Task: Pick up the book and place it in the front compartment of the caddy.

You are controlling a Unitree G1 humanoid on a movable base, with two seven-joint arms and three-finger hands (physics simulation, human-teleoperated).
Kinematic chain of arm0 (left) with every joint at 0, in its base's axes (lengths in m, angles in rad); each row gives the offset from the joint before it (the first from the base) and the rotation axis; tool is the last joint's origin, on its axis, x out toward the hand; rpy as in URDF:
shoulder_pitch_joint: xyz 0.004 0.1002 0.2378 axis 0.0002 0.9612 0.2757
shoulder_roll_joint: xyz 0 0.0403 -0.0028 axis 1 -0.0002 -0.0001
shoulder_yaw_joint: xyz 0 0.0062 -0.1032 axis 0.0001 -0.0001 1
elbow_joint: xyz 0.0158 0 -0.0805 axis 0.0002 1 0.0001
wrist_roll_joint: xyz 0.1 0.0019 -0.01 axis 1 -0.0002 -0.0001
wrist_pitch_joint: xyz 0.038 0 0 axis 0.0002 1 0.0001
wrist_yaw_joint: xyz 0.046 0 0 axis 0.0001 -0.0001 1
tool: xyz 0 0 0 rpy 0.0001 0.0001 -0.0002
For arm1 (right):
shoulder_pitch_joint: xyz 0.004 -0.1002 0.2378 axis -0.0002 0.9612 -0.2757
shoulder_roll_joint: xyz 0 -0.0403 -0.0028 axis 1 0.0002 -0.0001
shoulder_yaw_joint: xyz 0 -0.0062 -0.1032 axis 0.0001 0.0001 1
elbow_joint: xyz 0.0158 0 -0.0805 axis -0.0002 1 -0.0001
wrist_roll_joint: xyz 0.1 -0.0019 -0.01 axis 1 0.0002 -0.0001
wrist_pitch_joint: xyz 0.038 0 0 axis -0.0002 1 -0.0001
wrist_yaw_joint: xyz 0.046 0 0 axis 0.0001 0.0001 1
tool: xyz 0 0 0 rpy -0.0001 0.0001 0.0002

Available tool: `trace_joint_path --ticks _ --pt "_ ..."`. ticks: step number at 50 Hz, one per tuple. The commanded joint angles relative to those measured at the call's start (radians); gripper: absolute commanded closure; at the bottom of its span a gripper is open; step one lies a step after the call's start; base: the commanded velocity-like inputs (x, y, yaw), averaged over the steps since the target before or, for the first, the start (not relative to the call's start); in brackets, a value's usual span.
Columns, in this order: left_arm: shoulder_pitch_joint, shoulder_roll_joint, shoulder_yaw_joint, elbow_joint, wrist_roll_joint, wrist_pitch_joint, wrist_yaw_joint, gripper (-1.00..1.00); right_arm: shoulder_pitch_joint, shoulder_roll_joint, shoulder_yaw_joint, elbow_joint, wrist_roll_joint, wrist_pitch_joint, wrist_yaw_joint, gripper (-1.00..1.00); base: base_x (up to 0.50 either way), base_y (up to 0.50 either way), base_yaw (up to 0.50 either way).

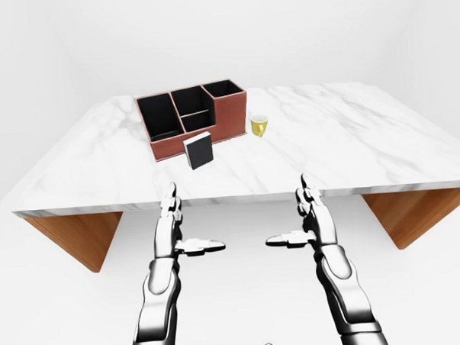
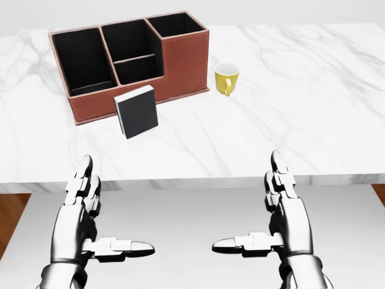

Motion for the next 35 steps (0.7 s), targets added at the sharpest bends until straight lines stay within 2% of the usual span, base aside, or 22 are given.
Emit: trace_joint_path --ticks 1,2,3,4,7,12,19,22,30,35 --pt "0.049 0.007 0.011 -0.075 0.002 0.017 -0.027 -1.0 0.037 -0.008 -0.026 -0.081 0.068 0.069 0.062 -1.0 0.0 0.0 0.0" --pt "0.065 0.005 0.005 -0.102 0.007 0.024 -0.029 -1.0 0.044 -0.007 -0.024 -0.088 0.049 0.064 0.048 -1.0 0.0 0.0 0.0" --pt "0.072 0.004 0.002 -0.113 0.012 0.026 -0.03 -1.0 0.048 -0.007 -0.024 -0.095 0.038 0.068 0.039 -1.0 0.0 0.0 0.0" --pt "0.08 0.002 0.0 -0.136 0.013 0.04 -0.031 -1.0 0.057 -0.01 -0.025 -0.122 0.046 0.08 0.049 -1.0 0.0 0.0 0.0" --pt "0.086 0.001 -0.004 -0.151 0.019 0.044 -0.034 -1.0 0.082 -0.018 -0.026 -0.169 0.018 0.08 0.056 -1.0 0.0 0.0 0.0" --pt "0.083 0.0 -0.013 -0.182 0.024 0.069 -0.043 -1.0 0.111 -0.022 -0.032 -0.233 -0.036 0.08 0.06 -1.0 0.0 0.0 0.0" --pt "0.082 -0.001 -0.016 -0.193 0.028 0.074 -0.045 -1.0 0.101 -0.018 -0.039 -0.248 -0.067 0.08 0.066 -1.0 0.0 0.0 0.0" --pt "0.098 -0.002 -0.024 -0.228 0.034 0.084 -0.047 -1.0 0.098 -0.02 -0.035 -0.267 -0.074 0.08 0.081 -1.0 0.0 0.0 0.0" --pt "0.145 -0.003 -0.032 -0.306 0.039 0.084 -0.048 -1.0 0.099 -0.028 -0.036 -0.323 -0.125 0.08 0.109 -1.0 0.0 0.0 0.0" --pt "0.169 -0.003 -0.023 -0.339 0.033 0.084 -0.045 -1.0 0.103 -0.026 -0.035 -0.377 -0.148 0.08 0.13 -1.0 0.0 0.45 0.0"
